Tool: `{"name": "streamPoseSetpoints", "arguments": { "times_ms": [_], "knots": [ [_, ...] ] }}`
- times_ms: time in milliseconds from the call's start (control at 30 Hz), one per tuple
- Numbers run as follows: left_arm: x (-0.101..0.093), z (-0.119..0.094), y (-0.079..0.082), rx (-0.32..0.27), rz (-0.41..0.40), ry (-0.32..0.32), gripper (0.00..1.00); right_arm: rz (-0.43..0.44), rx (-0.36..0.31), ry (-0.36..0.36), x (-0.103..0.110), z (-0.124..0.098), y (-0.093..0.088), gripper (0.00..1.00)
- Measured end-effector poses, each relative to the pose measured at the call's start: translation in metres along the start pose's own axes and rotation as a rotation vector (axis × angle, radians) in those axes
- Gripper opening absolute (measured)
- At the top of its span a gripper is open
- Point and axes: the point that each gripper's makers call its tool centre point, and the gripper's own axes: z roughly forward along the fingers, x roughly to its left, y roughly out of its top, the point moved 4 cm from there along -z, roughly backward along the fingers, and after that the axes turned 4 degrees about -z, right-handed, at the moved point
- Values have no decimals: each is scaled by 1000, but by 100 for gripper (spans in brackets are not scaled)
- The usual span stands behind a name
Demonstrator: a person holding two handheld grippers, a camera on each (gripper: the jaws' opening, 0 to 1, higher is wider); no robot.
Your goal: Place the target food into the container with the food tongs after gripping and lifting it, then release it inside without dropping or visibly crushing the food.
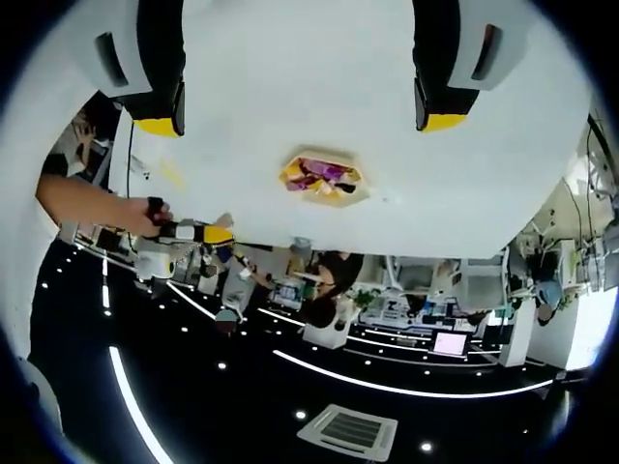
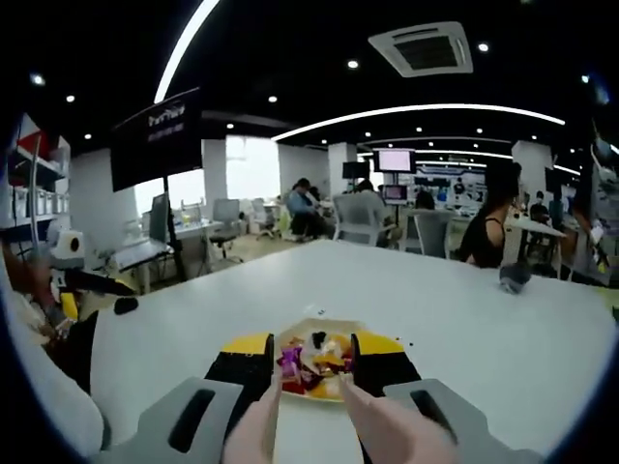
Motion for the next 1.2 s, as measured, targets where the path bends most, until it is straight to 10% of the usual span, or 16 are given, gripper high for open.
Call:
{"name": "streamPoseSetpoints", "arguments": {
  "times_ms": [633, 1200],
  "knots": [
    [-43, 41, 9, 89, 105, -204, 99, 43, 43, 39, 104, -64, -62, 31],
    [-41, 26, 16, 74, 73, -331, 99, 101, 0, 57, 155, -54, -36, 31]
  ]
}}
